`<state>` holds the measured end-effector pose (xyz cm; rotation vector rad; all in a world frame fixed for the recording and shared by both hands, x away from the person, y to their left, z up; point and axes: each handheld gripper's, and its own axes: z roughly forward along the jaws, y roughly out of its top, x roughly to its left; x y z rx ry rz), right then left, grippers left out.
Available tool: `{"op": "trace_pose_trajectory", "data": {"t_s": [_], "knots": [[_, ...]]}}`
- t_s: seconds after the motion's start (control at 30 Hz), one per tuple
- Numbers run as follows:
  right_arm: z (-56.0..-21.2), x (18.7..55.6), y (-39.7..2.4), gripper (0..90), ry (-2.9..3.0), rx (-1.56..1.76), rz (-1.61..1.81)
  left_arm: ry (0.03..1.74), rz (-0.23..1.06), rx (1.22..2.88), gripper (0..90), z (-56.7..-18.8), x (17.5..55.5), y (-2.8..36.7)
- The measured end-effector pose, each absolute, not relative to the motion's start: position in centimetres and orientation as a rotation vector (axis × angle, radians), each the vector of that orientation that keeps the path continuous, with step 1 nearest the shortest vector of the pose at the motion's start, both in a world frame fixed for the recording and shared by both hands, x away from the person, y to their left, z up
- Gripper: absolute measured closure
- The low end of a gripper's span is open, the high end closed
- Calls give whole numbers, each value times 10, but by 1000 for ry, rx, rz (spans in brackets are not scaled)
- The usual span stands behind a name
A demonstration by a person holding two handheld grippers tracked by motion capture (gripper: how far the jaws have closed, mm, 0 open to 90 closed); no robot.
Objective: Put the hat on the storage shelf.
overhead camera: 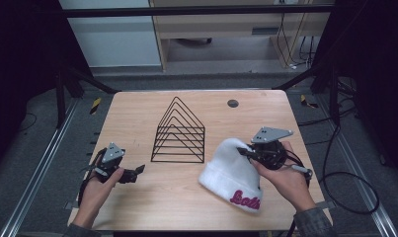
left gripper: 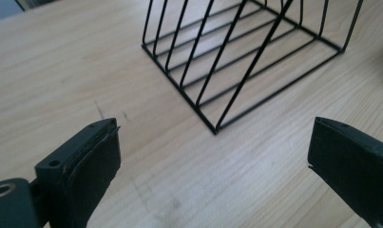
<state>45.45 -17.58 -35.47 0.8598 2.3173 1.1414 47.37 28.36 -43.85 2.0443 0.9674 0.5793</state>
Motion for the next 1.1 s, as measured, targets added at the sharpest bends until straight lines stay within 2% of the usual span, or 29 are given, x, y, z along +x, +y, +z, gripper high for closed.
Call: {"op": "trace_pose_trajectory", "data": {"t_s": [0.37,1.1], "knots": [[-328,445,-168,831,2319,759,1234,933,539,1960,33,-398,474,275],[-268,462,-185,831,2165,757,1345,788,490,1996,30,-347,481,255]]}}
